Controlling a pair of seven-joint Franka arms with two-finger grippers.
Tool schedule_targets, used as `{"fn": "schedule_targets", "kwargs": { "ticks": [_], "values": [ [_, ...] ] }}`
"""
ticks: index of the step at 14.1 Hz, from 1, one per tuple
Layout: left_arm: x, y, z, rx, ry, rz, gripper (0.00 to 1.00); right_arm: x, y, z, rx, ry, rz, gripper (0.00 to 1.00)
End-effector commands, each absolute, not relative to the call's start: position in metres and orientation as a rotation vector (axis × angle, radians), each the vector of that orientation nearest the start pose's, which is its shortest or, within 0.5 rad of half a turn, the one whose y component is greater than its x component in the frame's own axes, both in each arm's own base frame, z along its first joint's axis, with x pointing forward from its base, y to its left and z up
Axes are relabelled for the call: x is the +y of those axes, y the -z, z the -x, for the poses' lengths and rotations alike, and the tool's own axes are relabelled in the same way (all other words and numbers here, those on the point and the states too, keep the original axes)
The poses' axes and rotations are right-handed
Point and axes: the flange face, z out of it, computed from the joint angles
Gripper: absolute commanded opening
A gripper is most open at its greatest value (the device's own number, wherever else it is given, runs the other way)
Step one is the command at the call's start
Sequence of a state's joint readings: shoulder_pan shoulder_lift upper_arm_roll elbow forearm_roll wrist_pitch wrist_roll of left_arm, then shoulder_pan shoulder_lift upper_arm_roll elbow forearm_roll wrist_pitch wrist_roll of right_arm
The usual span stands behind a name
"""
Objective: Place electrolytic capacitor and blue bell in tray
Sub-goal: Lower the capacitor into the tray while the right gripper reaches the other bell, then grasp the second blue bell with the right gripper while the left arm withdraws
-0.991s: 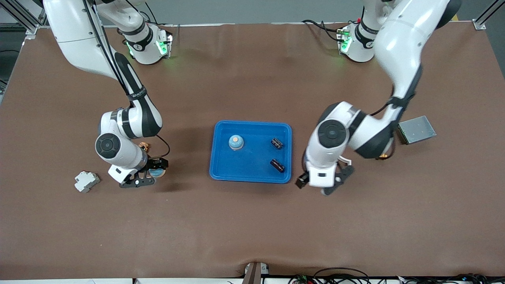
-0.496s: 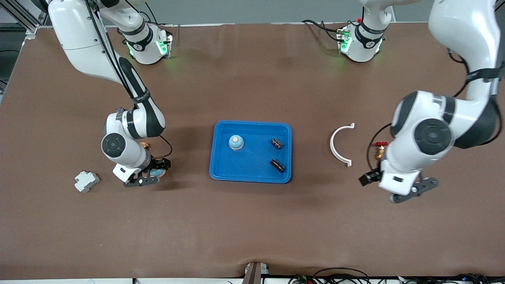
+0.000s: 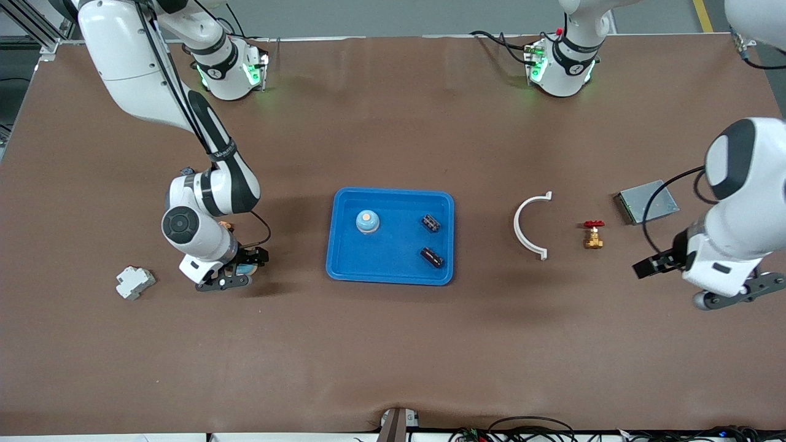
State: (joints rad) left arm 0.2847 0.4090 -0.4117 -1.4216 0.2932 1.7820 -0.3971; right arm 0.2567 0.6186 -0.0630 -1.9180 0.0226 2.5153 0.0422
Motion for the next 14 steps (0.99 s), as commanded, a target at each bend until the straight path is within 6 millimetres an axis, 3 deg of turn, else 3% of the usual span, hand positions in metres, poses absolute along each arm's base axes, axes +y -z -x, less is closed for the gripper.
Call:
{"fn": "schedule_targets", "kwargs": {
  "ticks": [1, 3, 4, 5, 8, 11, 13, 14],
  "values": [
    [0.004, -0.52, -0.648, -0.236, -0.008, 2.991, 1.0, 0.115, -0.162, -0.611, -0.24, -0.018, 3.162, 1.0],
    [0.007, -0.54, -0.633, -0.238, -0.048, 2.985, 1.0, 0.114, -0.162, -0.611, -0.245, -0.016, 3.16, 1.0],
    [0.011, -0.552, -0.628, -0.258, -0.026, 2.996, 1.0, 0.115, -0.163, -0.611, -0.266, -0.021, 3.16, 0.9],
    [0.016, -0.56, -0.625, -0.265, -0.011, 3.006, 1.0, 0.114, -0.163, -0.611, -0.276, -0.021, 3.159, 0.69],
    [0.03, -0.595, -0.609, -0.274, 0.045, 3.027, 1.0, 0.114, -0.167, -0.613, -0.281, -0.021, 3.158, 0.27],
    [0.043, -0.612, -0.592, -0.299, 0.025, 3.094, 1.0, 0.118, -0.186, -0.62, -0.282, -0.084, 3.16, 0.24],
    [0.038, -0.623, -0.578, -0.29, 0.004, 3.094, 1.0, 0.127, -0.215, -0.627, -0.279, -0.133, 3.158, 0.24],
    [0.026, -0.622, -0.569, -0.256, -0.01, 3.09, 1.0, 0.137, -0.229, -0.63, -0.275, -0.176, 3.142, 0.24]
  ]
}}
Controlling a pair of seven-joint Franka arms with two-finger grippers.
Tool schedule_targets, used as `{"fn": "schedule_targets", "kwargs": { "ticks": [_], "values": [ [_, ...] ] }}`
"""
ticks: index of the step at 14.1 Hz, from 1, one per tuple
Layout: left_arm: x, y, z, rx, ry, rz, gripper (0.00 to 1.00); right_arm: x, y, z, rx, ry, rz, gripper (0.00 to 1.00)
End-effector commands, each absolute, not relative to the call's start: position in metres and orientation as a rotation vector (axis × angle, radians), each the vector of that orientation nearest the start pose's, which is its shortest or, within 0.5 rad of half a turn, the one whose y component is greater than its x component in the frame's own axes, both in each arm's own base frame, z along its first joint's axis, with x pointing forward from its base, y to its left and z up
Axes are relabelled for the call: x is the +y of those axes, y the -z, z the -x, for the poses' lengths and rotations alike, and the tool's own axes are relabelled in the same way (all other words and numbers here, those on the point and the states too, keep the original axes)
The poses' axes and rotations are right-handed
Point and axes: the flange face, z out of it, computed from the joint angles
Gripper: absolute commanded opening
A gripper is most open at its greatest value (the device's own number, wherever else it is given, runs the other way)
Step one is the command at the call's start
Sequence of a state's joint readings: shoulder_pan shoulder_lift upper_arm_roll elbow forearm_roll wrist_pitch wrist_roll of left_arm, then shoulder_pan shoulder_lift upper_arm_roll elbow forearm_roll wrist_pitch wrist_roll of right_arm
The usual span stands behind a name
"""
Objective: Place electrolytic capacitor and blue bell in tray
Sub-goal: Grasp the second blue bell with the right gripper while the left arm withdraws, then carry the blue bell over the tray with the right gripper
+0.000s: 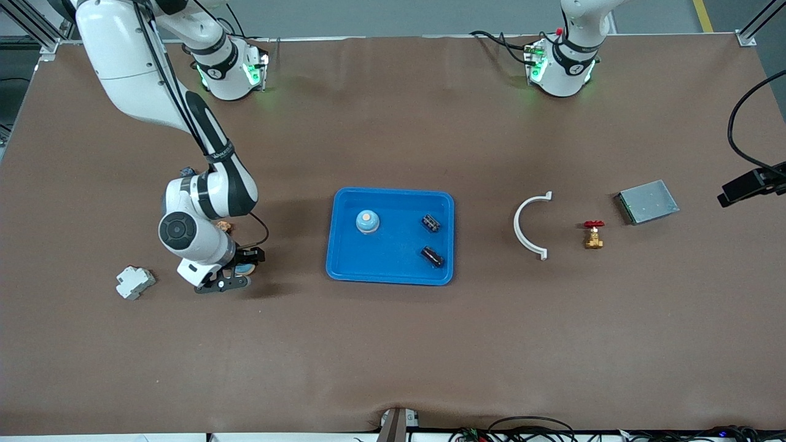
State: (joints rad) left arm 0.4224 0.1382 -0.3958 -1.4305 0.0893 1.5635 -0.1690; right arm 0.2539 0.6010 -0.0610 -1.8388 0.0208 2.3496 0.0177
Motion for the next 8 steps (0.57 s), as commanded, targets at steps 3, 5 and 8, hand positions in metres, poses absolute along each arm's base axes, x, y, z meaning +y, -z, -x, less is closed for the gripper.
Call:
{"fn": "schedule_targets", "kwargs": {
  "ticks": [3, 5, 8],
  "values": [
    [0.015, -0.625, -0.538, -0.248, -0.028, 3.091, 1.0, 0.154, -0.256, -0.64, -0.147, -0.255, 3.035, 0.24],
    [0.009, -0.628, -0.525, -0.243, -0.031, 3.12, 1.0, 0.179, -0.263, -0.639, -0.043, -0.243, 3.026, 0.24],
    [0.0, -0.628, -0.511, -0.219, -0.021, 3.12, 1.0, 0.232, -0.274, -0.632, 0.112, -0.211, 3.04, 0.24]
  ]
}}
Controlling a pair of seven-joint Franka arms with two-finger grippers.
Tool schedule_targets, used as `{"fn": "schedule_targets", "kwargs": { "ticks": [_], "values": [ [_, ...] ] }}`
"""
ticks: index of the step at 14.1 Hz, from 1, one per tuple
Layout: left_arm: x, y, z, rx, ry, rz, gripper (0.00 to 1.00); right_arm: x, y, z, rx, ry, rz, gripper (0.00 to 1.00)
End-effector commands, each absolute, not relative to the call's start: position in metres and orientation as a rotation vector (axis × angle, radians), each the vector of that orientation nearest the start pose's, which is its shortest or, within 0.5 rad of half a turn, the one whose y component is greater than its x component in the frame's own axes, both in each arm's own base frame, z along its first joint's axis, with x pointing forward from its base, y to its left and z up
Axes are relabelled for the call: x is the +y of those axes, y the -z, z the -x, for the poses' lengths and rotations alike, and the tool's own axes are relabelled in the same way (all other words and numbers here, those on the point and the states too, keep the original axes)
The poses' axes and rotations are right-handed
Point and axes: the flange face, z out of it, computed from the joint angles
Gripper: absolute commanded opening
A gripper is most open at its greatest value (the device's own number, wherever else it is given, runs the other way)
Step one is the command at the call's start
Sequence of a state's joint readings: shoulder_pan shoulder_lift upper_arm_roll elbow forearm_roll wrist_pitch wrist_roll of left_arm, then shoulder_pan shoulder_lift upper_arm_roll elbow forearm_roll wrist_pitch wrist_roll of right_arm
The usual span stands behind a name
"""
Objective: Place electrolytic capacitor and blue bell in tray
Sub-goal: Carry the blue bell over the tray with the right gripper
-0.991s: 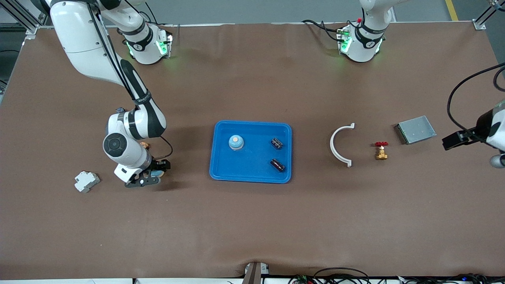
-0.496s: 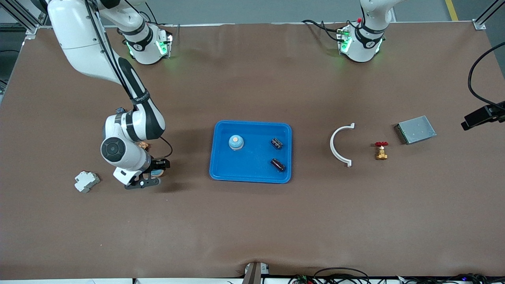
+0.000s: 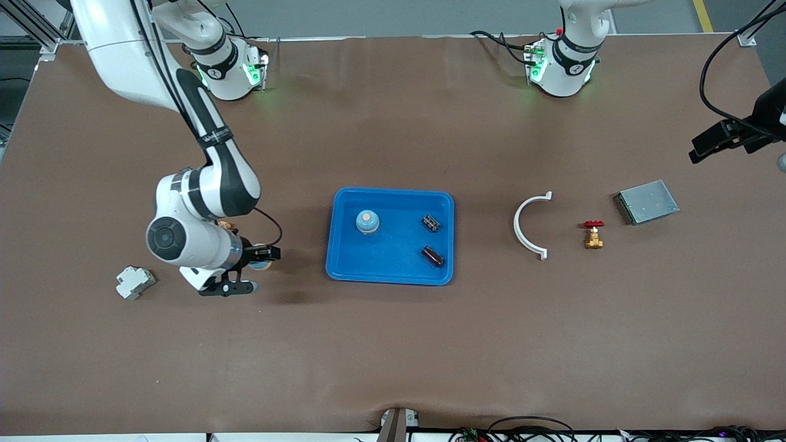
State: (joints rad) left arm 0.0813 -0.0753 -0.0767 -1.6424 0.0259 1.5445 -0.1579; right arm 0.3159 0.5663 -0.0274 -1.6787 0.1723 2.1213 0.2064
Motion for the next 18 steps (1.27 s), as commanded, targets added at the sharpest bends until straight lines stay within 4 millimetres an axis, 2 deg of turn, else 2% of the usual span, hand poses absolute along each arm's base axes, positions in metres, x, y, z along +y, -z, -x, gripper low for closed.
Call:
{"fn": "schedule_targets", "kwargs": {
  "ticks": [1, 2, 5, 6, 8, 10, 13, 15, 18],
  "values": [
    [0.0, -0.628, -0.509, -0.221, -0.006, 3.12, 1.0, 0.248, -0.279, -0.631, 0.142, -0.199, 3.038, 0.24],
    [0.001, -0.629, -0.509, -0.224, -0.001, 3.121, 1.0, 0.267, -0.285, -0.629, 0.171, -0.182, 3.034, 0.24],
    [0.004, -0.628, -0.512, -0.224, -0.009, 3.124, 1.0, 0.324, -0.277, -0.619, 0.19, -0.167, 3.039, 0.22],
    [0.003, -0.627, -0.513, -0.225, -0.012, 3.131, 1.0, 0.335, -0.274, -0.619, 0.204, -0.164, 3.041, 0.22],
    [0.005, -0.638, -0.518, -0.235, 0.016, 3.143, 1.0, 0.356, -0.264, -0.618, 0.206, -0.155, 3.04, 0.22],
    [0.006, -0.648, -0.518, -0.234, 0.025, 3.144, 1.0, 0.371, -0.254, -0.615, 0.189, -0.139, 3.039, 0.21],
    [0.004, -0.638, -0.516, -0.232, -0.028, 3.15, 1.0, 0.388, -0.233, -0.604, 0.169, -0.153, 3.05, 0.2],
    [0.004, -0.637, -0.51, -0.232, -0.021, 3.15, 1.0, 0.389, -0.224, -0.603, 0.17, -0.152, 3.052, 0.2],
    [0.0, -0.646, -0.486, -0.209, 0.001, 3.15, 1.0, 0.399, -0.211, -0.597, 0.15, -0.151, 3.056, 0.2]
  ]
}}
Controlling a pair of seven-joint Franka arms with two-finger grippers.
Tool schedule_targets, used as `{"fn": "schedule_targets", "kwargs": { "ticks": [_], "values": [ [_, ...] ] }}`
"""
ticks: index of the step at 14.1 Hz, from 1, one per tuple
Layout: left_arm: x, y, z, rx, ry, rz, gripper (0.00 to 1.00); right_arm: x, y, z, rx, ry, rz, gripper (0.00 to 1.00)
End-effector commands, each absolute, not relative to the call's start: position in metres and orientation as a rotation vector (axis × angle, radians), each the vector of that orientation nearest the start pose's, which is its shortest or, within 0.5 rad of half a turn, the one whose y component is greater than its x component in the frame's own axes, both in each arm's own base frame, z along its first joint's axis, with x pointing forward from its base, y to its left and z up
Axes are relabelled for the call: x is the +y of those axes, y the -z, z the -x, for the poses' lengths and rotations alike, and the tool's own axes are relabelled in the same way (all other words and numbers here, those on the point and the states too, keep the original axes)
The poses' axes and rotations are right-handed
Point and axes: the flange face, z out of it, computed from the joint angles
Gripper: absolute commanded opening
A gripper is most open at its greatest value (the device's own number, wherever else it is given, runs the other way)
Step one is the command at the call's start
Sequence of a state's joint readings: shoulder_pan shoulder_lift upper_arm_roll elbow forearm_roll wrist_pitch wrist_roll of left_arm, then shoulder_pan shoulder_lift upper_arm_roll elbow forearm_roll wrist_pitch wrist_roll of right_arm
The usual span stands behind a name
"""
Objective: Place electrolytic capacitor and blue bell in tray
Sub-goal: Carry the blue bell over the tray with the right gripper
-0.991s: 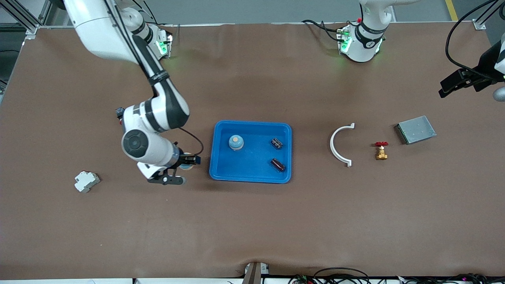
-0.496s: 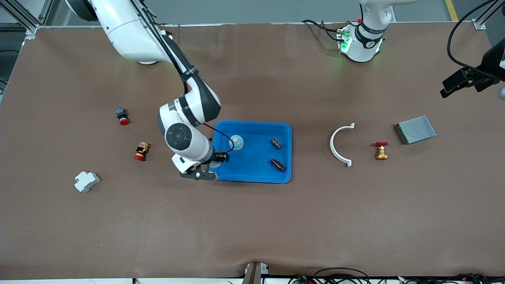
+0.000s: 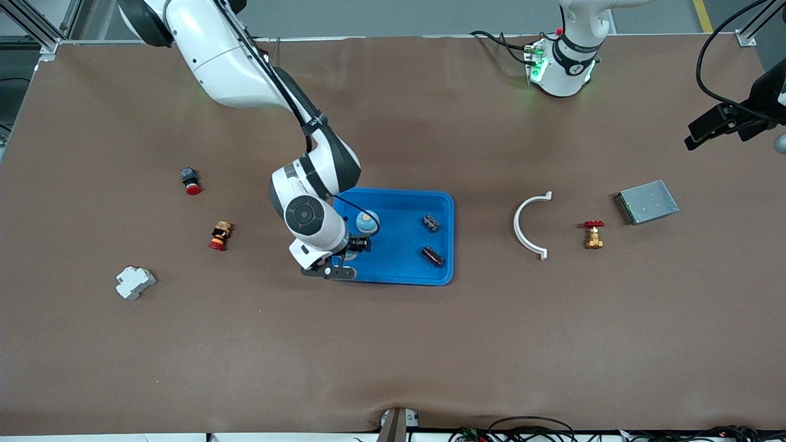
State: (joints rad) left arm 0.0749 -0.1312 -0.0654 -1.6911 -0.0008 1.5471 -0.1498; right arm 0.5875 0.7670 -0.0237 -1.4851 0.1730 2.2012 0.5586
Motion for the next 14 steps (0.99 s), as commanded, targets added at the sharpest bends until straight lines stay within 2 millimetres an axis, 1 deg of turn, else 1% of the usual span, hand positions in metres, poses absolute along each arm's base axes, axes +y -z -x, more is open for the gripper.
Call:
{"fn": "schedule_targets", "kwargs": {
  "ticks": [1, 4, 7, 8, 9, 10, 11, 12, 14],
  "values": [
    [-0.002, -0.648, -0.483, -0.194, 0.0, 3.151, 1.0, 0.401, -0.206, -0.595, 0.144, -0.155, 3.059, 0.2],
    [-0.007, -0.647, -0.487, -0.182, -0.005, 3.155, 1.0, 0.408, -0.198, -0.59, 0.13, -0.145, 3.057, 0.2],
    [-0.014, -0.64, -0.505, -0.166, 0.009, 3.158, 1.0, 0.413, -0.189, -0.588, 0.124, -0.129, 3.055, 0.2],
    [-0.015, -0.64, -0.511, -0.16, 0.015, 3.153, 1.0, 0.417, -0.188, -0.586, 0.114, -0.119, 3.052, 0.2],
    [-0.016, -0.638, -0.516, -0.187, 0.004, 3.154, 1.0, 0.418, -0.184, -0.585, 0.11, -0.12, 3.054, 0.2],
    [-0.018, -0.637, -0.516, -0.189, -0.001, 3.154, 1.0, 0.419, -0.183, -0.585, 0.108, -0.114, 3.052, 0.2],
    [-0.027, -0.636, -0.517, -0.17, 0.0, 3.15, 1.0, 0.42, -0.182, -0.584, 0.107, -0.11, 3.051, 0.2],
    [-0.031, -0.635, -0.518, -0.146, 0.003, 3.141, 1.0, 0.421, -0.179, -0.583, 0.105, -0.109, 3.052, 0.2],
    [-0.03, -0.63, -0.521, -0.124, -0.002, 3.147, 1.0, 0.423, -0.178, -0.581, 0.098, -0.11, 3.052, 0.2]
  ]
}}
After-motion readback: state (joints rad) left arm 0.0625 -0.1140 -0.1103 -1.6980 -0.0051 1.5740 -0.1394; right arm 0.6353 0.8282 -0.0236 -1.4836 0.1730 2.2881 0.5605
